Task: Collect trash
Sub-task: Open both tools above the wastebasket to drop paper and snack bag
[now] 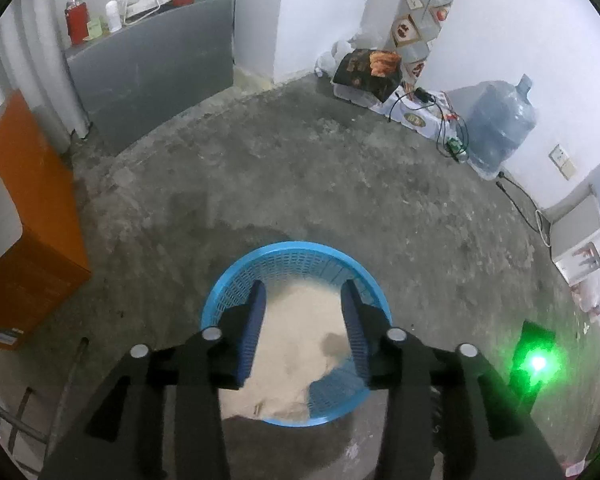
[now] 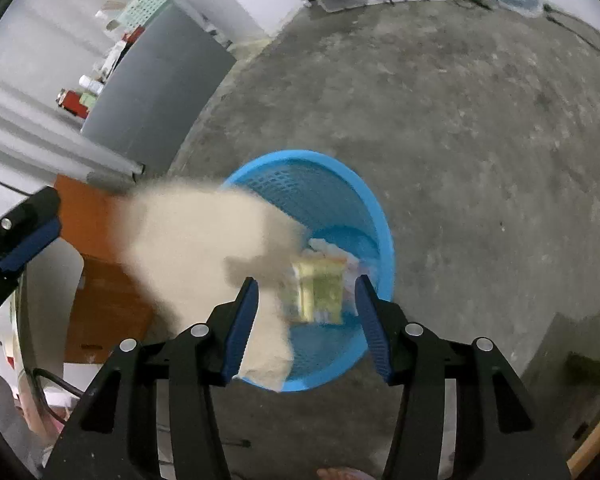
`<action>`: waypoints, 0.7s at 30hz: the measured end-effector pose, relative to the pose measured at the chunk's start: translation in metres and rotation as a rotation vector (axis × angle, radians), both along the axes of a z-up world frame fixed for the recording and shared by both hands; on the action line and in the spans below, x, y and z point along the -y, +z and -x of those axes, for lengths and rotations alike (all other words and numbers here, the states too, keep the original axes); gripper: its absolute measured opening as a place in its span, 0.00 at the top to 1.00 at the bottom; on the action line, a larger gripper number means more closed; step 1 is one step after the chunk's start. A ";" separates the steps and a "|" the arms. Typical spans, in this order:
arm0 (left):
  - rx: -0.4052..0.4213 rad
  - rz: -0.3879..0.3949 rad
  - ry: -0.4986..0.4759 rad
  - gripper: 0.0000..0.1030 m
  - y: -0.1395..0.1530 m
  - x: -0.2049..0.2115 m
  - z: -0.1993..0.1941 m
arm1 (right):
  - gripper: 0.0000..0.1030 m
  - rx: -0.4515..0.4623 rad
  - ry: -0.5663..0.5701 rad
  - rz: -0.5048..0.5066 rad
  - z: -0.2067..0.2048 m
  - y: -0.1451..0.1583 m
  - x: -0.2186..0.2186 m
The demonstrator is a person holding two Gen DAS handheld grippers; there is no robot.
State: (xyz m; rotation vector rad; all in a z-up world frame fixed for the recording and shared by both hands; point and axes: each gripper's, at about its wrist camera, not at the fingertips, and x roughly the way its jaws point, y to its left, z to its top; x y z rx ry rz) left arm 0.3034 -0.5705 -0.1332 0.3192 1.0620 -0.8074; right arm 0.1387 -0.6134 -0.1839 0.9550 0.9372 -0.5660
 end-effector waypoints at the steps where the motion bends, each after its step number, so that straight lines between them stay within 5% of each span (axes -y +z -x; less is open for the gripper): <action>1: 0.010 0.010 -0.004 0.60 0.004 -0.002 0.002 | 0.52 0.004 -0.005 0.000 0.006 0.001 -0.002; 14: 0.068 0.145 -0.056 0.51 0.071 -0.030 0.047 | 0.51 0.120 -0.017 0.145 0.059 0.066 -0.023; 21: 0.066 0.297 -0.119 0.37 0.132 -0.083 0.090 | 0.38 0.166 -0.033 0.286 0.091 0.121 -0.063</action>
